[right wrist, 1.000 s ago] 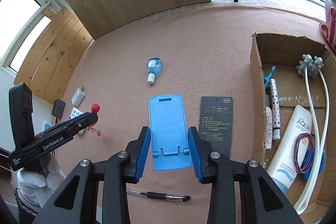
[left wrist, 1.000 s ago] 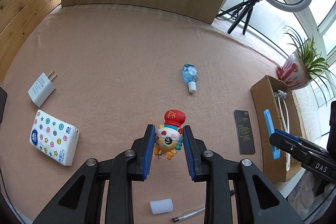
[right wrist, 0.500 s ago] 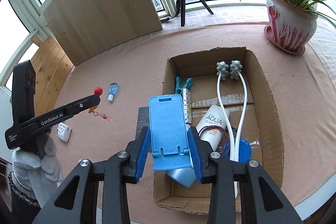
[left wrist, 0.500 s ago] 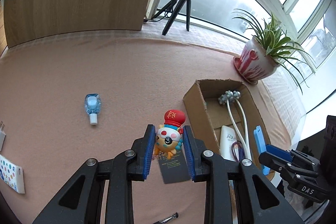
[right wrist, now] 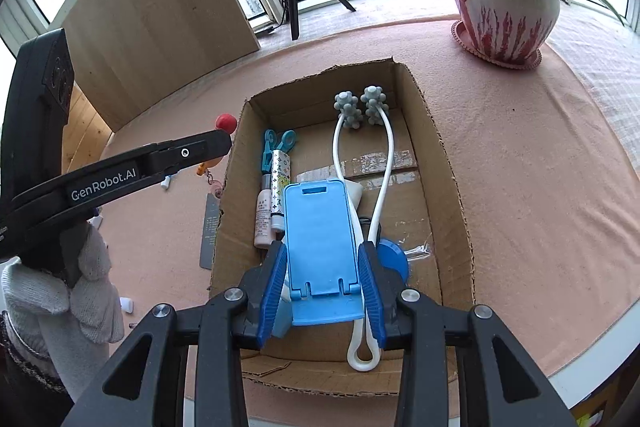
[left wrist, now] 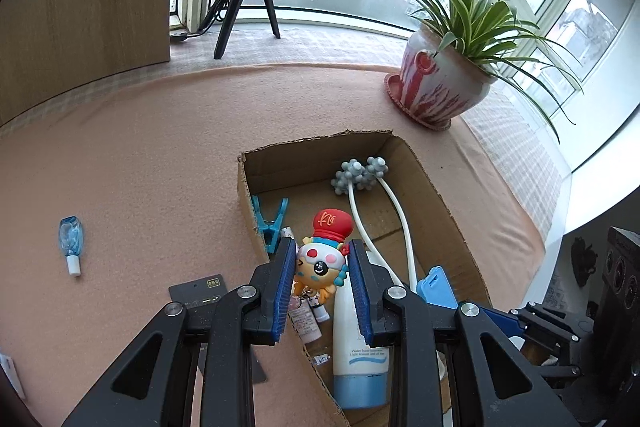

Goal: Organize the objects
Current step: 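Carry the toy and phone stand into the box and open both grippers, then withdraw both tools, reaching the left to the white cylinder and right to the black pen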

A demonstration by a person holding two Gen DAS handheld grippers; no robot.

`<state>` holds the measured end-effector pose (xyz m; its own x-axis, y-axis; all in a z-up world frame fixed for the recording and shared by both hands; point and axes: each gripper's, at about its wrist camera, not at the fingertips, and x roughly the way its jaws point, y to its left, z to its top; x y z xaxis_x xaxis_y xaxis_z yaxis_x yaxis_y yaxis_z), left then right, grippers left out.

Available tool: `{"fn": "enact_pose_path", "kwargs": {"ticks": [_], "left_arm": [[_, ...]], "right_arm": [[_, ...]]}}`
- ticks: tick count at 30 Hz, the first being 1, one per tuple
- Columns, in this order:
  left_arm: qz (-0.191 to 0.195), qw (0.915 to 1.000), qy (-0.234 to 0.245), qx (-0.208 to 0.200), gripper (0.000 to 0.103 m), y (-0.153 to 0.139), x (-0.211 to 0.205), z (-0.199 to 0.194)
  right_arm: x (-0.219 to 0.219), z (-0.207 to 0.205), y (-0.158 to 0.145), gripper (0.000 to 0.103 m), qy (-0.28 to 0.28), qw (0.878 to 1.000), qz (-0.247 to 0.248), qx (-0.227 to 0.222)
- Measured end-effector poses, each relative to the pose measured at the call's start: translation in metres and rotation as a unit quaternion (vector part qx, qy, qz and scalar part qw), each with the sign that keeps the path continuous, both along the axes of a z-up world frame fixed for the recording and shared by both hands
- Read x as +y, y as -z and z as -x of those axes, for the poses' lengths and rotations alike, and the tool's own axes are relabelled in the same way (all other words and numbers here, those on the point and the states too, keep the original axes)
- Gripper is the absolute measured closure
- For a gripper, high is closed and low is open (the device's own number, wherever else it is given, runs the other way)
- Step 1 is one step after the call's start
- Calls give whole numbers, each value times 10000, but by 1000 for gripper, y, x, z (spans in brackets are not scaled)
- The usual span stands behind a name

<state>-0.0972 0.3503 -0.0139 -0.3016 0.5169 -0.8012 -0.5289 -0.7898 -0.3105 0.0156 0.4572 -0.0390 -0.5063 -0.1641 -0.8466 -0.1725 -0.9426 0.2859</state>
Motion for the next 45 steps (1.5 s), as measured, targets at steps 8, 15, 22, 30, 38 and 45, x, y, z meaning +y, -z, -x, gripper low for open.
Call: {"fn": "enact_pose_path", "kwargs": {"ticks": [8, 15, 22, 30, 38, 45], "left_arm": [[36, 9999, 35, 126, 69, -8, -1, -9], [50, 9990, -418, 161, 69, -15, -34, -5], [132, 9950, -989, 82, 69, -14, -90, -6], [150, 9874, -1576, -3, 67, -9, -174, -5], [376, 9893, -1382, -264, 67, 15, -241, -12], [636, 9929, -838, -556, 67, 44, -281, -34]], "right_arm": [[7, 0, 6, 69, -59, 9999, 92, -15], [0, 5, 1, 62, -240, 9995, 193, 43], [-21, 11, -7, 62, -607, 9976, 315, 130], [-64, 14, -13, 62, -1102, 9932, 367, 120], [-115, 7, -9, 62, -1309, 9906, 397, -16], [-158, -4, 18, 62, -1140, 9912, 440, -505]]}}
